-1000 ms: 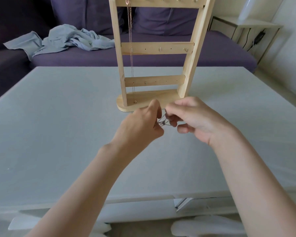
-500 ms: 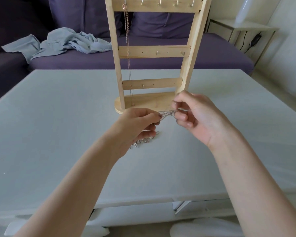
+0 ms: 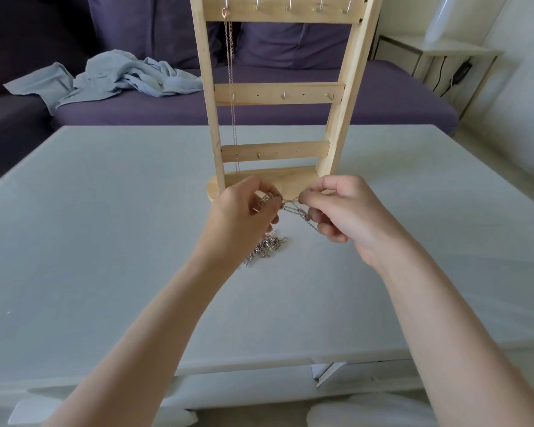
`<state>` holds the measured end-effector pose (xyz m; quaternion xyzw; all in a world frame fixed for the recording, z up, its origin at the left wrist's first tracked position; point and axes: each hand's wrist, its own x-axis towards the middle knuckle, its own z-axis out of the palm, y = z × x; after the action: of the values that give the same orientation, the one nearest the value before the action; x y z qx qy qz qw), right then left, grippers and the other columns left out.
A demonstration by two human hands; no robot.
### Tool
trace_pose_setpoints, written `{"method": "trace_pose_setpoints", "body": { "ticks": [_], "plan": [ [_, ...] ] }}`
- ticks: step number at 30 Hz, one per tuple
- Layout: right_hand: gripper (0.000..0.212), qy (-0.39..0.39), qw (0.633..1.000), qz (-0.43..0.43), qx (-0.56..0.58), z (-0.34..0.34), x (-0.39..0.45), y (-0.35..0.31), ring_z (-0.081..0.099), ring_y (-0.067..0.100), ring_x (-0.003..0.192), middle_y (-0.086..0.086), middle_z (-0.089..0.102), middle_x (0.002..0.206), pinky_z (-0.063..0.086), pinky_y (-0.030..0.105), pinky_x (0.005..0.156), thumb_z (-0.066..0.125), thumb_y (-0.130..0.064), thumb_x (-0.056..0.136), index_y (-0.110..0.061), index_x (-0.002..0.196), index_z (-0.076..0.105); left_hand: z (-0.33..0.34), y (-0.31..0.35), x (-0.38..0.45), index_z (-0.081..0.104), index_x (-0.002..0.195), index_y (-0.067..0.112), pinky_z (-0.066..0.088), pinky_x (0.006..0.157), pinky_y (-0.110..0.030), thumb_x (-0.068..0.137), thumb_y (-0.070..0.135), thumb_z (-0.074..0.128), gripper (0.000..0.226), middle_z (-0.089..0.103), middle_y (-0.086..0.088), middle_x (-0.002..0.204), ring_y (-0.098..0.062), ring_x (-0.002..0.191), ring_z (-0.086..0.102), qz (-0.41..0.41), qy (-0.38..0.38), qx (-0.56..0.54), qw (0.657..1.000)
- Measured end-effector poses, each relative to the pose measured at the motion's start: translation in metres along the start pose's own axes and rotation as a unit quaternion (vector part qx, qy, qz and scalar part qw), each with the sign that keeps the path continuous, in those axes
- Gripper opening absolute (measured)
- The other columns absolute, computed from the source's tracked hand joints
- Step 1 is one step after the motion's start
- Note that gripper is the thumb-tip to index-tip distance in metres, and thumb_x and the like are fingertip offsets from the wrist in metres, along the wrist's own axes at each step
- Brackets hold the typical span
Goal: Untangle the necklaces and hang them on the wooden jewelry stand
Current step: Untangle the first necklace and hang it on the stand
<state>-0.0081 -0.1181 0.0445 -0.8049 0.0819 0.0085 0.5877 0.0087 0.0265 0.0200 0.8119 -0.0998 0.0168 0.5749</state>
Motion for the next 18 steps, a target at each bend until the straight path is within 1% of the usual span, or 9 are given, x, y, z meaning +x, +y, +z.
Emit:
{"method": "trace_pose_setpoints", "body": {
  "ticks": [2, 5, 7, 9, 12, 14, 16, 18],
  "plan": [
    [0.009, -0.002, 1.000, 0.003, -0.004, 0.0007, 0.0005, 0.0002, 0.030, 0.008, 0.030, -0.003, 0.044, 0.045, 0.018, 0.013, 0.033, 0.052, -0.006, 0.089, -0.010, 0.081, 0.054, 0.0012, 0.0000, 0.0001, 0.061, 0.082, 0.019, 0.050, 0.053, -0.020, 0.090, 0.011, 0.057, 0.012, 0.059, 0.003, 0.067, -0.004, 0.053, 0.054, 0.006, 0.004, 0.008, 1.000],
    [0.010, -0.015, 1.000, 0.008, 0.000, 0.0011, 0.0005, -0.0005, 0.027, 0.008, 0.030, -0.008, 0.042, 0.038, 0.016, 0.013, 0.034, 0.050, -0.007, 0.090, -0.011, 0.081, 0.052, 0.0000, 0.0017, 0.0002, 0.062, 0.079, 0.020, 0.049, 0.053, -0.015, 0.089, 0.010, 0.060, 0.014, 0.060, 0.003, 0.075, -0.007, 0.061, 0.057, -0.005, 0.012, -0.020, 1.000],
    [0.014, -0.018, 1.000, 0.009, 0.000, 0.0006, 0.0003, -0.0008, 0.027, 0.008, 0.030, -0.008, 0.041, 0.038, 0.015, 0.014, 0.034, 0.050, -0.007, 0.091, -0.013, 0.078, 0.050, -0.0009, 0.0024, -0.0009, 0.063, 0.077, 0.018, 0.048, 0.053, -0.013, 0.088, 0.009, 0.061, 0.014, 0.059, 0.004, 0.075, -0.005, 0.062, 0.058, -0.029, 0.006, -0.053, 0.998],
    [0.017, -0.023, 1.000, 0.006, -0.001, 0.0001, -0.0002, -0.0012, 0.027, 0.009, 0.031, -0.007, 0.041, 0.039, 0.015, 0.015, 0.035, 0.050, -0.009, 0.091, -0.015, 0.076, 0.049, -0.0015, 0.0030, -0.0022, 0.063, 0.079, 0.014, 0.050, 0.056, -0.013, 0.088, 0.010, 0.062, 0.011, 0.060, 0.002, 0.077, -0.001, 0.061, 0.059, -0.073, -0.008, -0.113, 0.991],
    [0.015, -0.037, 0.999, -0.009, 0.005, -0.0010, -0.0014, -0.0024, 0.028, 0.009, 0.032, -0.007, 0.042, 0.039, 0.016, 0.016, 0.035, 0.052, -0.010, 0.092, -0.014, 0.078, 0.051, -0.0038, 0.0034, -0.0019, 0.062, 0.080, 0.012, 0.051, 0.059, -0.014, 0.088, 0.012, 0.063, 0.008, 0.061, -0.001, 0.081, -0.003, 0.065, 0.062, -0.143, -0.027, -0.224, 0.964],
    [0.013, -0.055, 0.998, -0.014, 0.021, -0.0016, -0.0023, -0.0041, 0.030, 0.009, 0.033, -0.007, 0.043, 0.040, 0.017, 0.016, 0.036, 0.052, -0.010, 0.092, -0.013, 0.079, 0.052, -0.0054, 0.0040, -0.0012, 0.062, 0.081, 0.008, 0.052, 0.061, -0.016, 0.088, 0.009, 0.061, 0.008, 0.064, -0.005, 0.083, -0.009, 0.070, 0.065, -0.175, -0.041, -0.308, 0.934],
    [0.013, -0.071, 0.997, -0.013, 0.041, -0.0017, -0.0026, -0.0053, 0.030, 0.009, 0.033, -0.006, 0.043, 0.042, 0.017, 0.016, 0.036, 0.051, -0.010, 0.092, -0.012, 0.080, 0.052, -0.0060, 0.0050, -0.0009, 0.061, 0.085, 0.002, 0.055, 0.063, -0.018, 0.089, 0.005, 0.058, 0.006, 0.066, -0.009, 0.084, -0.014, 0.072, 0.067, -0.194, -0.051, -0.380, 0.903],
    [0.015, -0.078, 0.996, -0.011, 0.046, -0.0006, -0.0026, -0.0054, 0.031, 0.010, 0.033, -0.004, 0.044, 0.042, 0.018, 0.016, 0.036, 0.050, -0.009, 0.093, -0.012, 0.078, 0.052, -0.0064, 0.0063, -0.0007, 0.059, 0.089, -0.002, 0.056, 0.066, -0.018, 0.090, 0.002, 0.055, 0.006, 0.067, -0.013, 0.084, -0.014, 0.067, 0.067, -0.201, -0.054, -0.429, 0.879]
  ]
}}
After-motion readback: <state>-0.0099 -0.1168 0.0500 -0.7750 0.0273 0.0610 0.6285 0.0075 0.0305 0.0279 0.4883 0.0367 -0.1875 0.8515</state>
